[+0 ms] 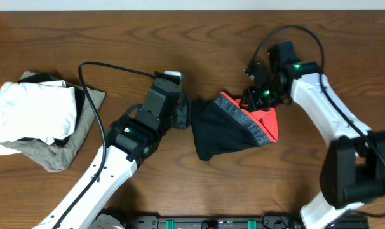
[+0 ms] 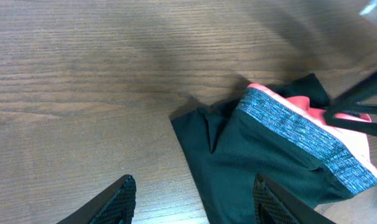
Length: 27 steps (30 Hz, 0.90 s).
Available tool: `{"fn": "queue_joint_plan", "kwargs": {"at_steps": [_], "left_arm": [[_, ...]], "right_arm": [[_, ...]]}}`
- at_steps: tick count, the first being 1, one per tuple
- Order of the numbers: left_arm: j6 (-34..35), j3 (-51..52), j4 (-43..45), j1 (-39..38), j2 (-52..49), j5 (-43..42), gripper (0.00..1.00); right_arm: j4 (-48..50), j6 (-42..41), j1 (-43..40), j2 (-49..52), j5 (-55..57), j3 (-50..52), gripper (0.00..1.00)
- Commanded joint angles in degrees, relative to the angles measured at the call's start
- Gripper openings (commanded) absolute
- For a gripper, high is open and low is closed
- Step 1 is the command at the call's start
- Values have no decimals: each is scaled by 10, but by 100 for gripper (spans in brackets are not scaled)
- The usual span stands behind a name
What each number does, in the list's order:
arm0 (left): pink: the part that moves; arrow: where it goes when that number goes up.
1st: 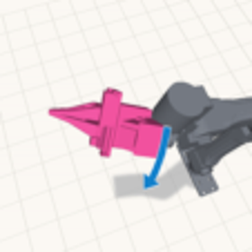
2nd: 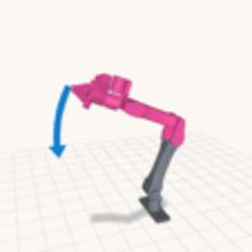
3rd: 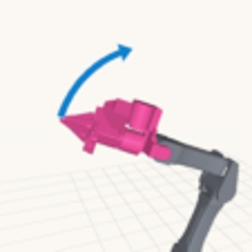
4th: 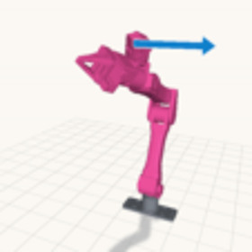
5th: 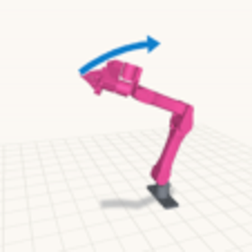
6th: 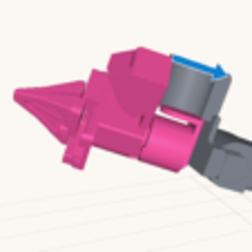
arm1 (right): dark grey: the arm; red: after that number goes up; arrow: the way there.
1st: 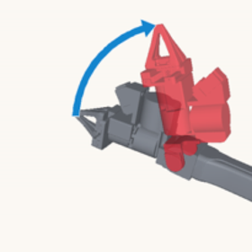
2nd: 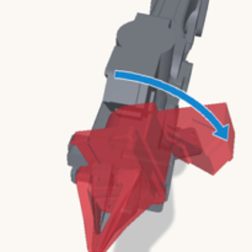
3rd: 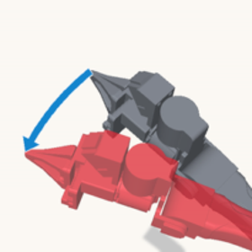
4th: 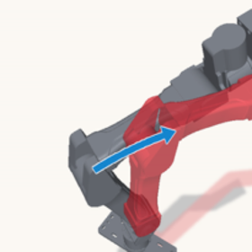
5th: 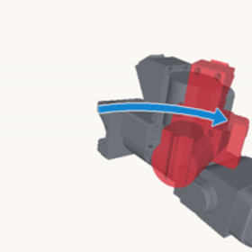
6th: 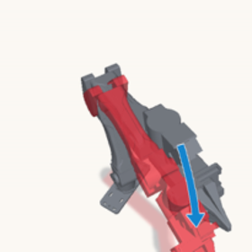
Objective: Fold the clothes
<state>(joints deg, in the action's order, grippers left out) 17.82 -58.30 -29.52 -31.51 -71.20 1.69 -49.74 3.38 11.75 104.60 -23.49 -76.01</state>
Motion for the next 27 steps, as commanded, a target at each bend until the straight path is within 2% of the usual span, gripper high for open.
{"fn": "queue_joint_plan", "kwargs": {"at_steps": [1, 13, 17, 24, 27], "left_arm": [[3, 0, -5, 2, 1, -2, 61], [3, 0, -9, 2, -7, -1, 61], [3, 0, -10, 2, -15, -1, 61], [3, 0, -11, 2, -16, -1, 61], [3, 0, -11, 2, -16, -1, 61]], "right_arm": [[17, -10, 9, 22, -14, 0, 42], [13, 5, 16, 37, -59, 0, 38], [18, 3, 13, 29, -51, -1, 41], [-17, 10, 14, 21, -55, -1, 24], [-25, 18, 14, 21, -54, -1, 3]]}}
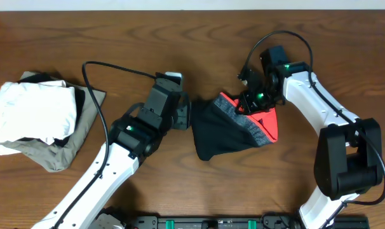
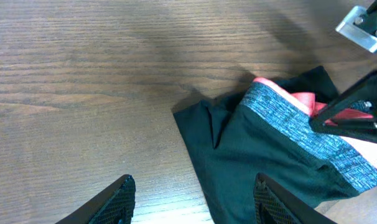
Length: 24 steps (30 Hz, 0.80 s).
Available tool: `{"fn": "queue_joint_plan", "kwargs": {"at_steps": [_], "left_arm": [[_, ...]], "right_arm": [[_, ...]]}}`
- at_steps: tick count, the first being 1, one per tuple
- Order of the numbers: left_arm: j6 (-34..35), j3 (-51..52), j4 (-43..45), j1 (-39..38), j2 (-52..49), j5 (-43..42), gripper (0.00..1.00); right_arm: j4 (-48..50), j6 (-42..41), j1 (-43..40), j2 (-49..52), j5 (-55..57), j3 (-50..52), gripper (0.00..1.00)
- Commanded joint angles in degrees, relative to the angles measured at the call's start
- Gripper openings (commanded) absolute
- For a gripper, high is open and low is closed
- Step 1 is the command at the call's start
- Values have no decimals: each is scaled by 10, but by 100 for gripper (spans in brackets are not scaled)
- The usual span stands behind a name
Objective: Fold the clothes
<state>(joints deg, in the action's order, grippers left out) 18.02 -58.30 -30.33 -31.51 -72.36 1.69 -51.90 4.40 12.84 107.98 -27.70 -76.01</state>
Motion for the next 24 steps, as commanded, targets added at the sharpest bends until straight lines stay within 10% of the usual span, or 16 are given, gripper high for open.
{"fn": "queue_joint_plan", "kwargs": {"at_steps": [1, 24], "left_arm": [[1, 0, -3, 2, -4, -1, 61], [1, 0, -3, 2, -4, -1, 62]], "right_arm": [[-2, 7, 1, -13, -10, -1, 1], [-152, -95, -115, -143, 134, -20, 7]]}}
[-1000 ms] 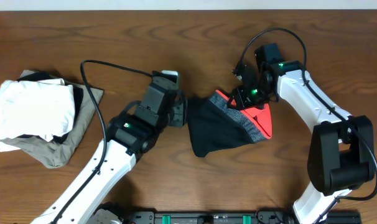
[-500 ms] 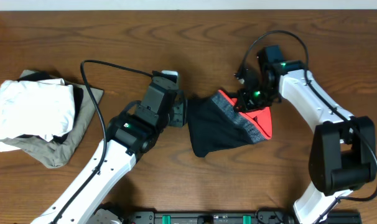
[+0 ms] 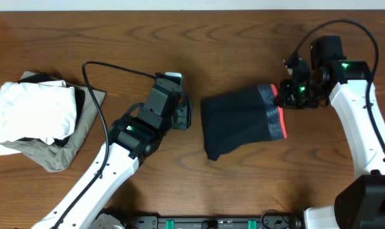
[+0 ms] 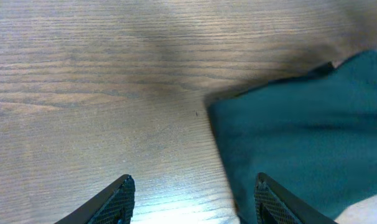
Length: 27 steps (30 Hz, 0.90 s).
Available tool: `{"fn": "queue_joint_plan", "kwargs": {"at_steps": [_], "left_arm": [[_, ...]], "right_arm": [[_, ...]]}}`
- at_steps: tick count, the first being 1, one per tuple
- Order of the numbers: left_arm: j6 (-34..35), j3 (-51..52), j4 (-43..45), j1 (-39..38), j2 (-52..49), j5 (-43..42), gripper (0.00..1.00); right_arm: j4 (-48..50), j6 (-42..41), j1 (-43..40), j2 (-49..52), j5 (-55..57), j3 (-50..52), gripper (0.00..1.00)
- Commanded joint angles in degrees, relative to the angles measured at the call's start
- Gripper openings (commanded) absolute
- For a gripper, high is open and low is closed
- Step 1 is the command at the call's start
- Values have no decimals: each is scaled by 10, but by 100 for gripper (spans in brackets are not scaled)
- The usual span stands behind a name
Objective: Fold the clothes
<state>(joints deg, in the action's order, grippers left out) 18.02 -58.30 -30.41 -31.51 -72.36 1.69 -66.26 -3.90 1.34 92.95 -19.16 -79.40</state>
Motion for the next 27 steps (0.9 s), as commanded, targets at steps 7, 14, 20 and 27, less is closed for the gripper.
{"fn": "queue_joint_plan", "kwargs": {"at_steps": [7, 14, 20, 27], "left_arm": [[1, 0, -2, 2, -4, -1, 62], [1, 0, -4, 2, -4, -1, 62], [1, 0, -4, 2, -5, -1, 62], [1, 1, -4, 2, -6, -1, 62]], "right_arm": [[-6, -14, 0, 8, 104, 53, 17], [14, 33, 5, 8, 63, 58, 14], [70, 61, 24, 9, 9, 62, 36], [165, 61, 29, 40, 9, 83, 37]]}}
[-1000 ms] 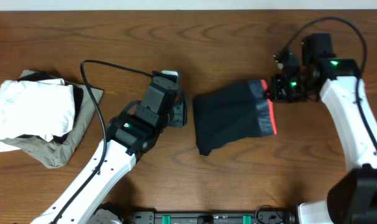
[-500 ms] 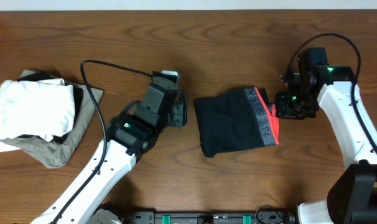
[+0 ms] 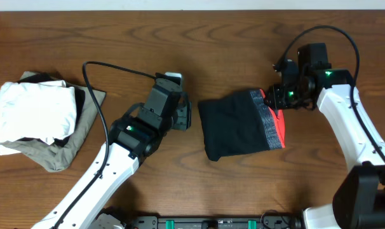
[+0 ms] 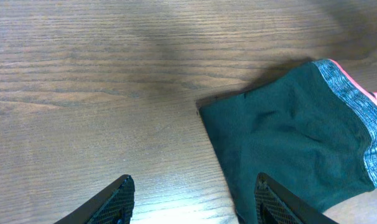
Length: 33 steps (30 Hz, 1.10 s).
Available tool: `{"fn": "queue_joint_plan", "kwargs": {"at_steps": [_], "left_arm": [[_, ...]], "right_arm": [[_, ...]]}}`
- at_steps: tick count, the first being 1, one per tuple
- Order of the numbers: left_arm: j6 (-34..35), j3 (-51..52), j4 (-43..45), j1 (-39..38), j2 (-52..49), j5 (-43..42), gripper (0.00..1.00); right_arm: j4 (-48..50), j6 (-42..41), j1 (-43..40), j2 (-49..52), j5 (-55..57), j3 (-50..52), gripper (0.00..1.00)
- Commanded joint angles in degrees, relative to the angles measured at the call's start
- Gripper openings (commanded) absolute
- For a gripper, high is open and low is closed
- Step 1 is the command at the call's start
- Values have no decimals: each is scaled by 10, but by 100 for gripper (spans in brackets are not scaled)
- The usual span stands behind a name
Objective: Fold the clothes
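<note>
Black shorts (image 3: 237, 124) with a grey waistband (image 3: 267, 121) and a coral-red lining lie spread flat at mid-table. They also fill the right of the left wrist view, shorts (image 4: 288, 134) and waistband (image 4: 359, 112). My right gripper (image 3: 273, 97) sits at the waistband's far corner and appears shut on it; the jaws themselves are hard to make out. My left gripper (image 3: 185, 116) hangs open just left of the shorts. Its fingers (image 4: 120, 196) straddle the shorts' left edge with nothing between them.
A pile of clothes lies at the left edge of the table, a white garment (image 3: 33, 114) on top of an olive one (image 3: 72, 146). The left arm's black cable (image 3: 100, 121) loops over the table between the pile and the arm.
My right gripper has moved a little left and toward the shorts' far corner. The shorts have shifted slightly left with it and the waistband lies straighter. My left arm has not moved.
The shorts first lay crumpled with the waistband folded over and red lining showing, my right gripper at that bunched end. Then the gripper stood far to the right and the shorts lay spread flat. Now it is slightly back left. The left gripper stayed open beside them throughout.
</note>
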<state>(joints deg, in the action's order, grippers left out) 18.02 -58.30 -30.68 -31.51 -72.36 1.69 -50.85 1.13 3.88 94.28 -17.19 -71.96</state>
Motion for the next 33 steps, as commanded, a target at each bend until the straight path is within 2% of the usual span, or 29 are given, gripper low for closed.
{"fn": "queue_joint_plan", "kwargs": {"at_steps": [1, 10, 14, 20, 24, 26, 28, 29, 33], "left_arm": [[1, 1, -2, 2, -6, -2, 62], [1, 1, -2, 2, -6, -2, 62], [1, 1, -5, 2, -6, -1, 62], [1, 1, -5, 2, -6, -1, 62], [1, 1, -6, 2, -6, -1, 62], [1, 1, -6, 2, -6, -1, 62], [1, 1, -6, 2, -6, -1, 62], [1, 1, -6, 2, -6, -1, 62], [1, 1, -6, 2, -6, -1, 62]], "right_arm": [[16, 10, 4, 38, -11, 9, 37], [49, -16, 8, 139, -11, 9, 35], [52, -15, 8, 142, -11, 8, 9], [52, -45, -16, 87, 4, 5, 1], [45, -65, -35, 47, 17, 5, 3], [31, -64, -36, 43, 10, 5, 11], [18, -64, -33, 45, 11, 6, 27], [17, -62, -31, 48, 11, 8, 32], [24, -62, -24, 73, 13, 12, 35]]}}
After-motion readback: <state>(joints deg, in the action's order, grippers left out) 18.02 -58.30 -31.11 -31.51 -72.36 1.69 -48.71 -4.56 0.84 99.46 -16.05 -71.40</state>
